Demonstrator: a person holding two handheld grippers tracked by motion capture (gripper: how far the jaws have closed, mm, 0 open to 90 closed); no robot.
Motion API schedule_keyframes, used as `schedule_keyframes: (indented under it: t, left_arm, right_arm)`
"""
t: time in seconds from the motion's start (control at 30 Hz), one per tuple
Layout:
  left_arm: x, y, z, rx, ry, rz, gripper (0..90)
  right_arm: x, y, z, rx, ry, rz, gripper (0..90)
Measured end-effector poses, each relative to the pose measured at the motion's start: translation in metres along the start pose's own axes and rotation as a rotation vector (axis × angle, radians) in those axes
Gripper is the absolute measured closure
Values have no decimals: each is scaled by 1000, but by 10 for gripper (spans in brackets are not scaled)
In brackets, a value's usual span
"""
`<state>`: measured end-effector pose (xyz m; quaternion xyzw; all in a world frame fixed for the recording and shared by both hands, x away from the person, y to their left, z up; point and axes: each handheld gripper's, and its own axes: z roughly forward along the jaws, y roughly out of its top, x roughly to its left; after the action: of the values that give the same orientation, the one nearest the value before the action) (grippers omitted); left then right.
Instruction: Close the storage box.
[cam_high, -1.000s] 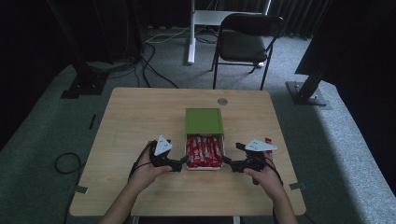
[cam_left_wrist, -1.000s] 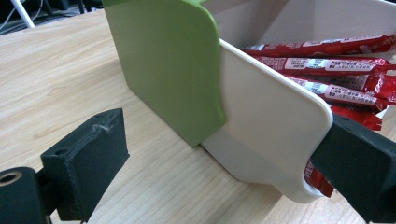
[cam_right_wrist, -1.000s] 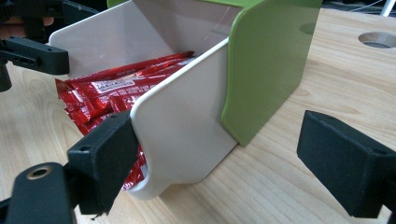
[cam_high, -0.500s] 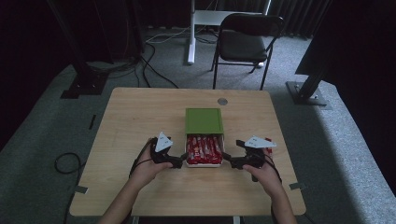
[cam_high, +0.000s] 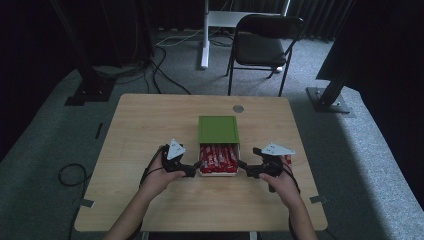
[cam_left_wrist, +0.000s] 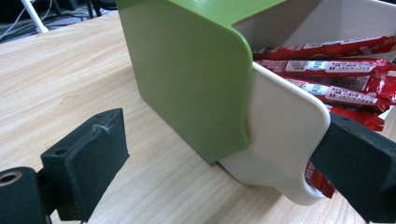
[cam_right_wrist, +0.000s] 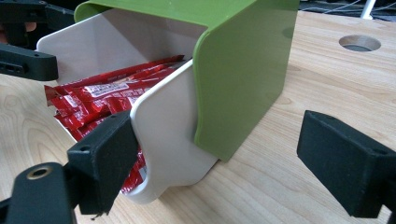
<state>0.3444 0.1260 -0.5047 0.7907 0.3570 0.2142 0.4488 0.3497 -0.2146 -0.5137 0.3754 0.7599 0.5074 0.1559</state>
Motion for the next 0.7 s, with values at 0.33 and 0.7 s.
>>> schedule_keyframes:
  t: [0.33,0.7]
  left_arm:
    - [3,3,5,0,11,-4,58]
    - [6,5,8,-1,20,-7,58]
  right_arm:
    - [-3,3,5,-3,-23,7,123]
    - [-6,6,9,-9,-45,11,123]
